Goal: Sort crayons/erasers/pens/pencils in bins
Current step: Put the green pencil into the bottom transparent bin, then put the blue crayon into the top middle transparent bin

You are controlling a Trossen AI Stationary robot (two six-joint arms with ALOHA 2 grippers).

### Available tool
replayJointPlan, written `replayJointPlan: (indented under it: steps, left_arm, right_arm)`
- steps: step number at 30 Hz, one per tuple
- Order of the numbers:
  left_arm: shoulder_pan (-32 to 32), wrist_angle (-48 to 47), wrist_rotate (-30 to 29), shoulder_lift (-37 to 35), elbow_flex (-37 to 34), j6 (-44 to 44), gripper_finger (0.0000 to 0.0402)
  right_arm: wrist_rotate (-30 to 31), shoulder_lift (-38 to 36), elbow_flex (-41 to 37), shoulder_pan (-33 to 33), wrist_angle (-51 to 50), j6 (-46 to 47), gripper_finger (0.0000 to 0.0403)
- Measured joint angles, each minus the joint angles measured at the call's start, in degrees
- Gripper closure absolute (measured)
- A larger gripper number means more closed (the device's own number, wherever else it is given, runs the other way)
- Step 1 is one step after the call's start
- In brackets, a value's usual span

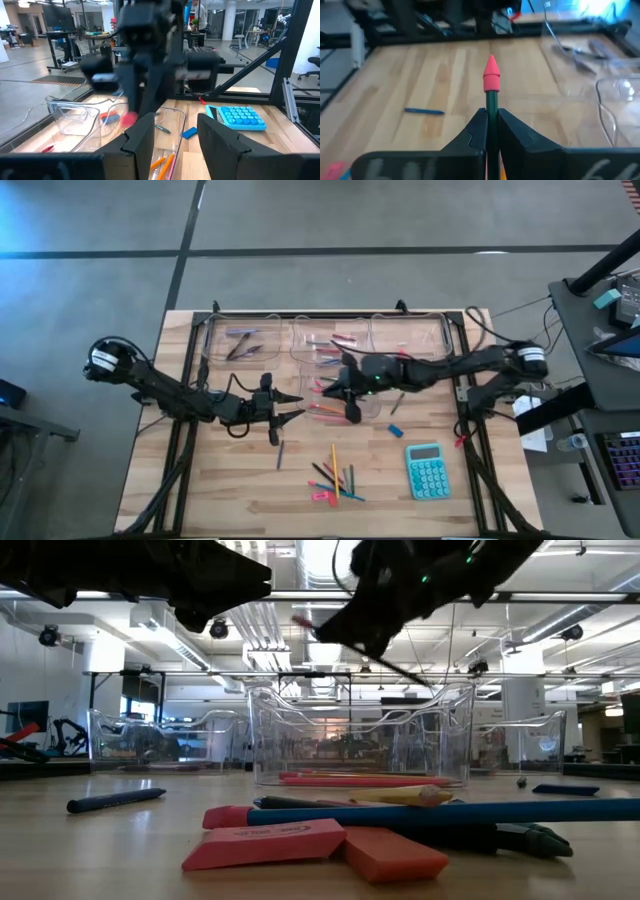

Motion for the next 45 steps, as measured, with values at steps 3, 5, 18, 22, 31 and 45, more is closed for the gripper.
replayJointPlan:
  steps: [3,5,18,22,31,45]
  left_arm:
    - [0.00,0.00,0.00,0.00,0.00,0.01,0.0268]
    - [0.00,0.00,0.00,0.00,0.00,0.02,0.0268]
    - [0.00,-0.02,0.02,0.00,0.00,0.02,0.0268]
    - [0.00,-0.02,0.00,0.00,0.00,0.02,0.0268]
    - [0.02,-0.02,0.01,0.00,0.00,0.04,0.0268]
    - [0.04,-0.03,0.00,0.00,-0.02,0.09,0.0268]
  right_arm:
    - [-0.11,3.09,0.91,-1.21,-0.16,-0.02,0.0381]
    - [-0.20,4.62,1.19,-1.84,-0.29,-0.02,0.0380]
    - [0.50,6.75,0.99,-3.05,-4.35,0.46,0.0322]
    - [0.56,4.18,0.99,-3.12,-8.28,3.37,0.0275]
    - [1.82,-7.77,-0.71,-0.16,-19.75,5.39,0.0235]
    - [21.06,-29.82,-22.14,14.26,-8.62,10.77,0.0250]
